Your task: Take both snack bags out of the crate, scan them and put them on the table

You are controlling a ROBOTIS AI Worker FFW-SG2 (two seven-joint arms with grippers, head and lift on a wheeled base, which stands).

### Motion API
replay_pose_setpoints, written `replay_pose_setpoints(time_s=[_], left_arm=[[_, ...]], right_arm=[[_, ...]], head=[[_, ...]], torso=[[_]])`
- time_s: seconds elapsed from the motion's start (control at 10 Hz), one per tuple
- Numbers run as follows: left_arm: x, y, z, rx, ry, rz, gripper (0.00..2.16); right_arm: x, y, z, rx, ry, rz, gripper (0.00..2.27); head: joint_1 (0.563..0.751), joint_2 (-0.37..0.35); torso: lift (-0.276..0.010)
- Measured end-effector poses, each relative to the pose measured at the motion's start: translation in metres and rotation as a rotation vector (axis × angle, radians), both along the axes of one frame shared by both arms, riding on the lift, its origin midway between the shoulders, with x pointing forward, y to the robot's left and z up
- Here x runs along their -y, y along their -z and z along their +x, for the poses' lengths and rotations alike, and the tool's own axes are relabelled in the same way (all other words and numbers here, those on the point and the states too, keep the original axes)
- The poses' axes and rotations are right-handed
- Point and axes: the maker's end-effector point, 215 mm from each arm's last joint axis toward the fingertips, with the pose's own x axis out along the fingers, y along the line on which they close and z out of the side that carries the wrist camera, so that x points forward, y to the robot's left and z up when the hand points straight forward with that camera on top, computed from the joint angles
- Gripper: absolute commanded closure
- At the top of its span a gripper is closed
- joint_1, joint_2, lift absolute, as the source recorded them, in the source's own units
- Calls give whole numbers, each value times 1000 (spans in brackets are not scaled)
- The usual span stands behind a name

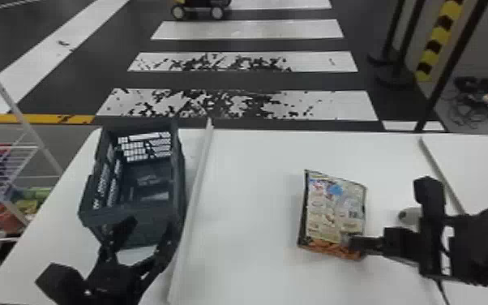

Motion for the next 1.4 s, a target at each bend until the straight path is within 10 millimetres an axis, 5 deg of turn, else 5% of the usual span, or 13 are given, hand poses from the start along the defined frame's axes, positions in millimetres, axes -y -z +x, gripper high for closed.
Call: replay_pose_setpoints(time_s=[0.6, 1.1, 1.4], left_arm=[[-2, 3, -1, -6, -5, 0, 248], [-3, 5, -1, -9, -7, 0, 248], [-6, 7, -2, -13, -12, 2, 248]], right_arm=[[18, -62, 16, 91, 131, 273, 2260], [85, -105, 50, 250, 277, 254, 2260], [153, -127, 77, 387, 424, 205, 2260]], head=[[695, 66], [695, -16], [695, -81]], torso=[[-92], [-92], [-92]])
